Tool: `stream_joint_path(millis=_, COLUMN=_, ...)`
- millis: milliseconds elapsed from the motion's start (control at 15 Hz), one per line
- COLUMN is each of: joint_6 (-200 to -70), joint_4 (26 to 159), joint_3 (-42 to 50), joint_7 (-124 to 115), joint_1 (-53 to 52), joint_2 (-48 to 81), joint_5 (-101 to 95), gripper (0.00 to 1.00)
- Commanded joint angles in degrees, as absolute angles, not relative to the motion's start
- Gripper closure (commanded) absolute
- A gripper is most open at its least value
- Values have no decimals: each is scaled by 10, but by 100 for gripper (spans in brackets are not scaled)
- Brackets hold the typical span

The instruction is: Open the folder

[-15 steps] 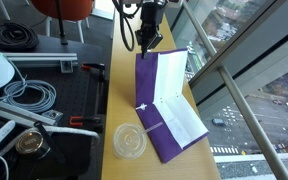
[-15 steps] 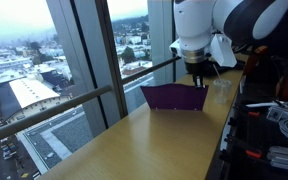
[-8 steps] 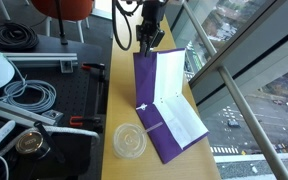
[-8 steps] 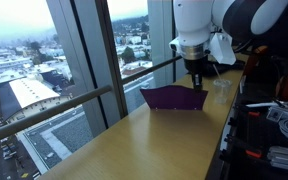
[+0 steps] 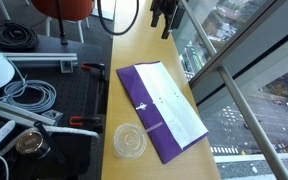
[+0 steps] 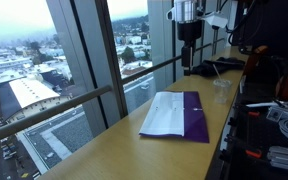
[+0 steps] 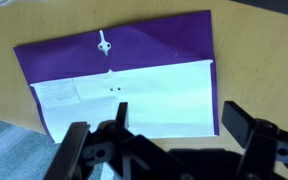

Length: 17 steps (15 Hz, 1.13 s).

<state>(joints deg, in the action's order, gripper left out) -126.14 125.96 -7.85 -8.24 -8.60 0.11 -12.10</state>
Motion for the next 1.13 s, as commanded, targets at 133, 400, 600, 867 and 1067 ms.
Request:
stream_joint_path(millis=133, joint_6=-1262, joint_4=1221, joint_3=-39, joint_7=43, joint_1=-41, joint_2=9, joint_5=-27, gripper=0)
stream_joint_path(millis=400, joint_6=-1253, joint_4=1196, joint_3=-21, joint_7=109, joint_1=-20, joint_2=18, joint_5=1, gripper=0)
stream_joint_path(millis=600, joint_6=-1246, joint_4=1185, joint_3=-15, joint_7=128, joint_1=-11, joint_2=24, joint_5=2, gripper=0)
stream_joint_path(millis=867, joint_6=-1256, joint_4=1198, joint_3=-16, joint_7=110, joint_1=-12, joint_2=21, joint_5=-15, gripper=0)
stream_joint_path(millis=1067, joint_6=-1254, joint_4=1198, joint_3=-16, joint_7=110, joint_1=-11, joint_2=22, joint_5=-15, gripper=0)
